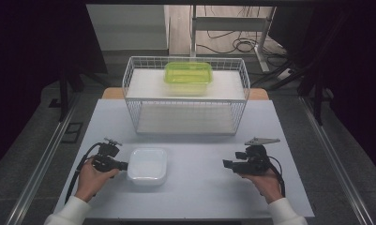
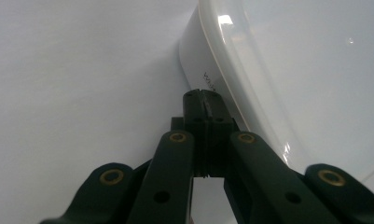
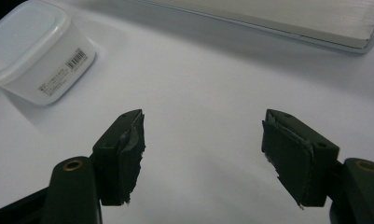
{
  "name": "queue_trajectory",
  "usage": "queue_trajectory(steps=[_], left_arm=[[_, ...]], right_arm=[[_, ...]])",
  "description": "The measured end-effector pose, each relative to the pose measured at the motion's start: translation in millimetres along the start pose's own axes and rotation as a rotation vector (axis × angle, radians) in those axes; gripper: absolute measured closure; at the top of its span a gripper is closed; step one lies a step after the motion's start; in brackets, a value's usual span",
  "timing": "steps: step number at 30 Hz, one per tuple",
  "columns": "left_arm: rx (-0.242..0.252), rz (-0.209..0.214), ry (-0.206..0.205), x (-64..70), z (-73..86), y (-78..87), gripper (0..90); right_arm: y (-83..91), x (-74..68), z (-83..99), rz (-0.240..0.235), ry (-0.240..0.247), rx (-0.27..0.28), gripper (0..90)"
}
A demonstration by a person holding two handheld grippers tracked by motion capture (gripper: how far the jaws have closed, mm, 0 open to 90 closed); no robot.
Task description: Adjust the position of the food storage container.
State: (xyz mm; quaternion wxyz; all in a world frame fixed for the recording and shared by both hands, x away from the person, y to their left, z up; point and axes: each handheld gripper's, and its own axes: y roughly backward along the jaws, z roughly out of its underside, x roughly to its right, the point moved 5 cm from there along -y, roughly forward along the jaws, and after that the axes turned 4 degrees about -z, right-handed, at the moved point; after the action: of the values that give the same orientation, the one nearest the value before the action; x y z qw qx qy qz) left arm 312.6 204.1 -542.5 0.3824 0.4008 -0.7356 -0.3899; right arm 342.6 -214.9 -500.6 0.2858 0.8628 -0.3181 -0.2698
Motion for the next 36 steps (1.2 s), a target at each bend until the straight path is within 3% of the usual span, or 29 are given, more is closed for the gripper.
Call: queue_trajectory(steps=[12, 19, 36], left_arm=[[-0.027, 0.039, -0.058, 32.1, -18.2, -20.0, 89.9], [-0.047, 0.070, -0.109, 53.8, -16.8, -25.8, 89.9], [-0.068, 0.122, -0.174, 93.8, -25.8, -41.8, 89.9]], right_arm=[[0.3, 0.8, 0.4, 0.002, -0.004, -0.005, 29.7], [1.0, 1.6, 0.7, 0.004, -0.010, -0.008, 29.7], [0.1, 1.7, 0.7, 0.004, -0.010, -0.009, 28.3]])
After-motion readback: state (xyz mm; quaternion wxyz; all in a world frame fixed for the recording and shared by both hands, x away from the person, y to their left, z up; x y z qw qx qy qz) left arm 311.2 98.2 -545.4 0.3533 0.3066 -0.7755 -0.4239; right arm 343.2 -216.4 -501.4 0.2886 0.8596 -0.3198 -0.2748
